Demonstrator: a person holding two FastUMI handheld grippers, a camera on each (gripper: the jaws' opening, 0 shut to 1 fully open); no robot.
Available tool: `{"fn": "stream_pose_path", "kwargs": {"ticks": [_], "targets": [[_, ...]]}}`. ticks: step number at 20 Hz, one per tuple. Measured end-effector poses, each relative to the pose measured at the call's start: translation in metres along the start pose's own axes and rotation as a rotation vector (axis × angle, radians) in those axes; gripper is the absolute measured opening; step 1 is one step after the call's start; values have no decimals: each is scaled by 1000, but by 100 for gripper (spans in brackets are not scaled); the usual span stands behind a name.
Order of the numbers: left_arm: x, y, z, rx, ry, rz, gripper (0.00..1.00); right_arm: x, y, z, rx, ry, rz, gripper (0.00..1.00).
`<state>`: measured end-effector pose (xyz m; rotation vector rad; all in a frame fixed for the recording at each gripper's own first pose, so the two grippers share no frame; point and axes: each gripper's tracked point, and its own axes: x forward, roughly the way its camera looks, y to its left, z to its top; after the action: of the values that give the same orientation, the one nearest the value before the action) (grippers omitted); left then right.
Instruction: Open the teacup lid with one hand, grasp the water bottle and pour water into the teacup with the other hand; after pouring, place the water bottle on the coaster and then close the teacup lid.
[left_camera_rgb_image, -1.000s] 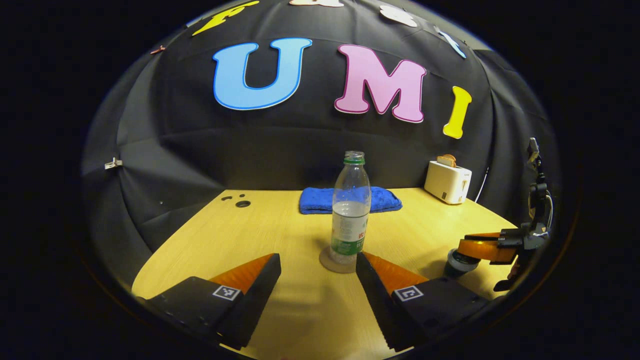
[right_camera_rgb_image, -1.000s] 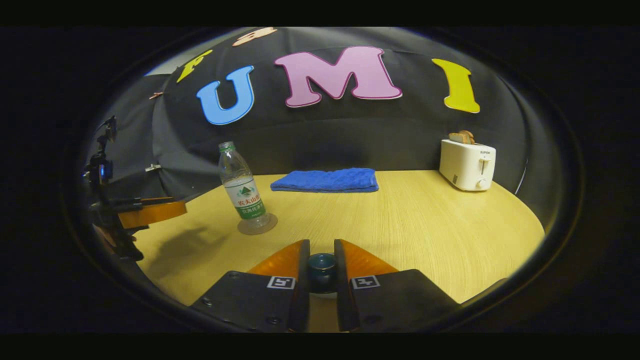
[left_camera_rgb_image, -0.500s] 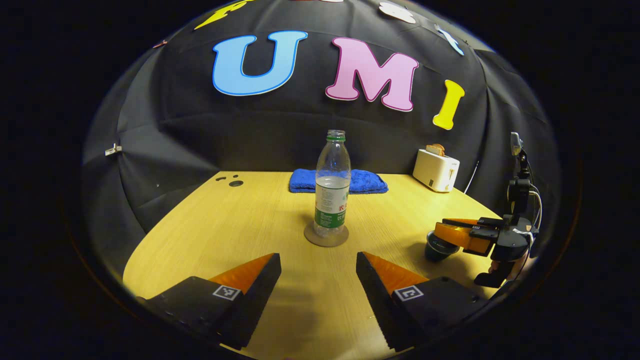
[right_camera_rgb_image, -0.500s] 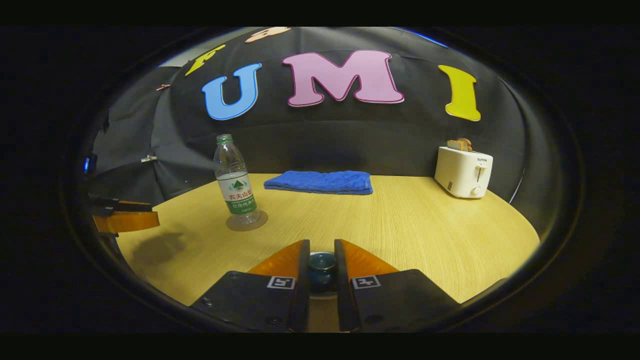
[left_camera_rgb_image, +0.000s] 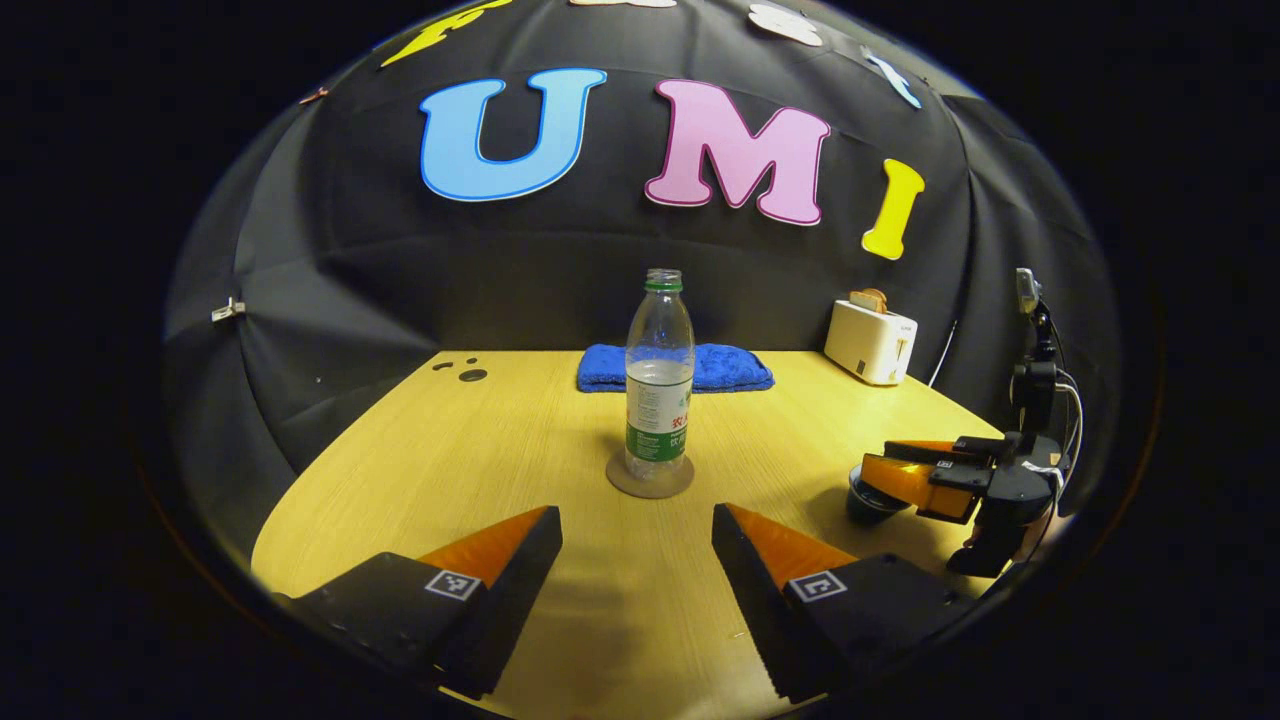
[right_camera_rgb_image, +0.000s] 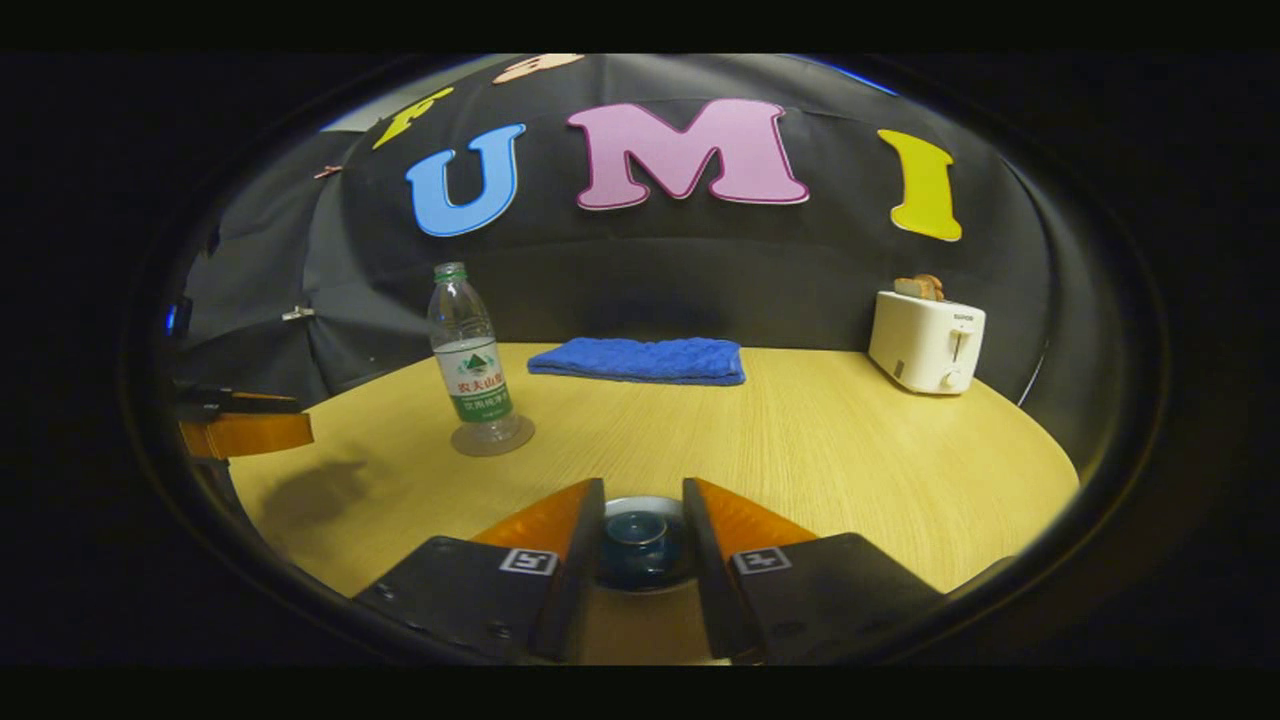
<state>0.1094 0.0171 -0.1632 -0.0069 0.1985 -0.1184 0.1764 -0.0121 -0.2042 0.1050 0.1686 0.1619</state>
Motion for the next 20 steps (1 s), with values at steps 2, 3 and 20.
{"fn": "stream_pose_path", "kwargs": {"ticks": [2, 3, 20], "targets": [[0, -4, 9, -14, -5, 1, 96, -6, -2, 8, 14, 2, -1, 62], [-2, -8, 16, -22, -13, -1, 96, -10, -5, 13, 17, 5, -6, 74], [-147, -75, 159, -87, -190, 190, 95, -196, -31, 198, -23, -143, -51, 99]]}}
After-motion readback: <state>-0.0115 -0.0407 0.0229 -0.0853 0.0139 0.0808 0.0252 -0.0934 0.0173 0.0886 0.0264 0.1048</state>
